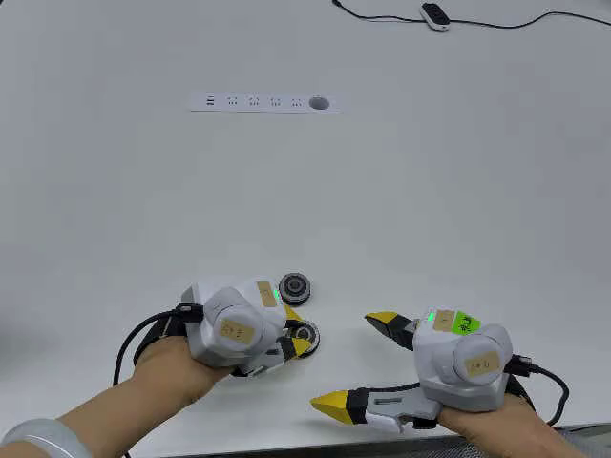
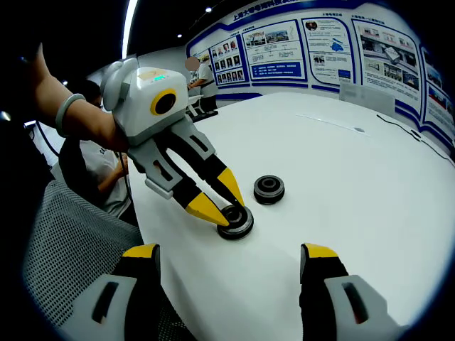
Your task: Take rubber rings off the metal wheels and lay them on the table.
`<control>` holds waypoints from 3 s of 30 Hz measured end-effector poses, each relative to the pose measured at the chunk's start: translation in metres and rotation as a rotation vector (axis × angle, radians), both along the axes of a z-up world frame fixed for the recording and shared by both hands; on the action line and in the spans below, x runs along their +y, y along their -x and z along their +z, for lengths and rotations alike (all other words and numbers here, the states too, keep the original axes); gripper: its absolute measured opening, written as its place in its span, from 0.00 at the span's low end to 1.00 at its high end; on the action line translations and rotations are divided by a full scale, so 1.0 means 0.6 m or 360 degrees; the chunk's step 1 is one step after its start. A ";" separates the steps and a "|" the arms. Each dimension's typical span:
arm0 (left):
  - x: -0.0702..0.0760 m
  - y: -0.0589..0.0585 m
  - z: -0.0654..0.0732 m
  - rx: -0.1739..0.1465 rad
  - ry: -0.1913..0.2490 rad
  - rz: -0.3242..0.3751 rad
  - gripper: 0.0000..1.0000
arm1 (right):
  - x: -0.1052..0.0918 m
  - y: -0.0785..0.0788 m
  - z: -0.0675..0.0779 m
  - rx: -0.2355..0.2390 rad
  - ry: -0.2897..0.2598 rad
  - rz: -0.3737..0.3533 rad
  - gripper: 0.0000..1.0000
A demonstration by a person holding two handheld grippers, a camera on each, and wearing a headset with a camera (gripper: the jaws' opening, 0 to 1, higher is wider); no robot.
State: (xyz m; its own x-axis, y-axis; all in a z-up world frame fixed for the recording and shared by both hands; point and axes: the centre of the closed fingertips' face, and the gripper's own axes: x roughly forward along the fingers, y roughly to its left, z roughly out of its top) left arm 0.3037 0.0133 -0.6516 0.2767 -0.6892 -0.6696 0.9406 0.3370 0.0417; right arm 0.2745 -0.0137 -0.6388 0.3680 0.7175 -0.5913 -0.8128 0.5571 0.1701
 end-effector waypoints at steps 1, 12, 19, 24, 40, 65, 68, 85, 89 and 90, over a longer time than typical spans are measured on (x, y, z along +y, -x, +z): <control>0.000 0.000 -0.001 0.0003 -0.0004 -0.0002 0.16 | 0.000 0.000 0.000 -0.0001 -0.0001 -0.0001 0.81; 0.001 0.001 -0.003 0.0004 -0.0012 -0.0020 0.14 | 0.000 -0.001 -0.002 0.0011 -0.0011 -0.0005 0.81; 0.002 0.000 -0.003 0.0005 -0.0022 -0.0033 0.14 | 0.005 -0.003 0.000 0.0029 -0.0045 -0.0012 0.80; 0.002 0.000 -0.004 0.0008 -0.0027 -0.0041 0.13 | 0.010 -0.005 0.002 0.0058 -0.0085 -0.0025 0.79; 0.003 0.001 -0.005 0.0015 -0.0024 -0.0062 0.13 | 0.019 -0.019 0.015 0.0337 -0.0425 -0.0236 0.75; 0.003 0.003 -0.005 0.0005 -0.0025 -0.0098 0.13 | 0.053 -0.030 0.023 0.0599 -0.0680 -0.0319 0.72; 0.003 0.003 -0.004 0.0005 -0.0021 -0.0101 0.13 | 0.056 -0.034 0.025 0.0632 -0.0717 -0.0336 0.72; 0.003 0.003 -0.003 0.0008 -0.0010 -0.0134 0.13 | 0.066 -0.037 0.021 0.0811 -0.0771 -0.0323 0.72; 0.002 0.004 -0.002 0.0010 -0.0007 -0.0136 0.13 | 0.068 -0.039 0.023 0.0847 -0.0785 -0.0310 0.71; 0.002 0.004 -0.002 0.0009 -0.0007 -0.0138 0.13 | 0.069 -0.038 0.023 0.0857 -0.0786 -0.0304 0.71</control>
